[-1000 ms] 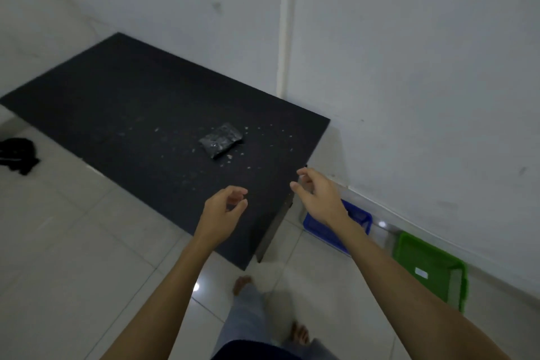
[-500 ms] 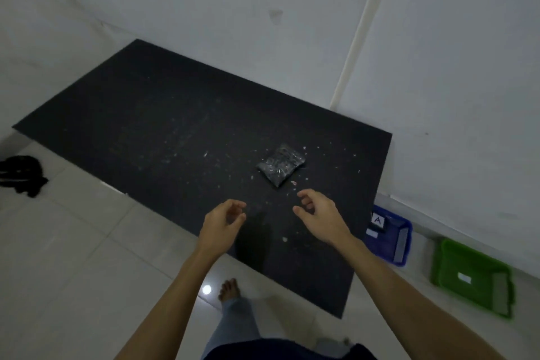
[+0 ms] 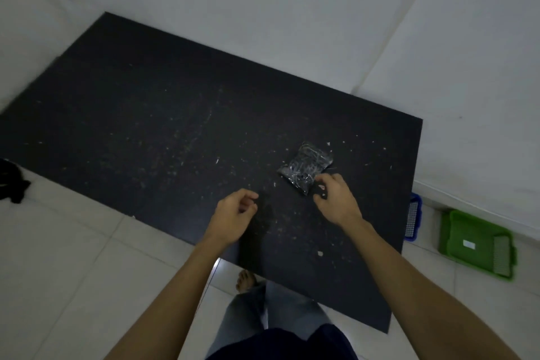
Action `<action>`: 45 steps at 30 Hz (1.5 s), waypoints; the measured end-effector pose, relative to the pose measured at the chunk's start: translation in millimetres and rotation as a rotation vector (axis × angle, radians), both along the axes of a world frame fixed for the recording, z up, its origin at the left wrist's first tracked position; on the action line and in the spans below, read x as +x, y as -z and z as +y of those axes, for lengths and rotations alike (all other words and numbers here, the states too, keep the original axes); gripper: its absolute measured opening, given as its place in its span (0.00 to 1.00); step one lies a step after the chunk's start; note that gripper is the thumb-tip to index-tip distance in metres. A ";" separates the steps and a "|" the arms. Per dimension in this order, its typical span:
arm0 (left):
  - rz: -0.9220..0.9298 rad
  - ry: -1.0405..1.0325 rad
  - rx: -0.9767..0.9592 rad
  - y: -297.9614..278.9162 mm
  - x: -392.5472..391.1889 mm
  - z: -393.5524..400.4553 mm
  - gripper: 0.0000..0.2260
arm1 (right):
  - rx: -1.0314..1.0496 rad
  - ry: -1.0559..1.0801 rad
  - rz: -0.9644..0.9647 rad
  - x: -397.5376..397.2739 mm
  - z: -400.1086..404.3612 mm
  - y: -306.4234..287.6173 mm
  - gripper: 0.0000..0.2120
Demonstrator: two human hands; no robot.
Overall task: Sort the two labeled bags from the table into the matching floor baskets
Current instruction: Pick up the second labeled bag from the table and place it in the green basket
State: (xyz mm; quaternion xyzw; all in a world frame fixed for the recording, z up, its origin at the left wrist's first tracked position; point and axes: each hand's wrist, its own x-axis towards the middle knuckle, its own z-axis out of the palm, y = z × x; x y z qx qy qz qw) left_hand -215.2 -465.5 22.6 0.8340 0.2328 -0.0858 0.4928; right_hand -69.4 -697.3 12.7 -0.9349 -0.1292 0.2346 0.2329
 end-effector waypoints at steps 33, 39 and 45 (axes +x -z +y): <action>-0.034 0.334 0.085 -15.7 92.2 47.0 0.29 | 0.177 -0.071 -0.013 24.3 47.8 -2.6 0.20; -0.128 0.367 -0.001 -31.1 112.1 67.4 0.07 | 0.375 0.107 0.133 22.2 58.1 -40.5 0.11; -0.043 0.265 -0.220 -40.4 116.3 80.3 0.14 | 0.691 0.447 0.312 10.5 63.6 -60.7 0.06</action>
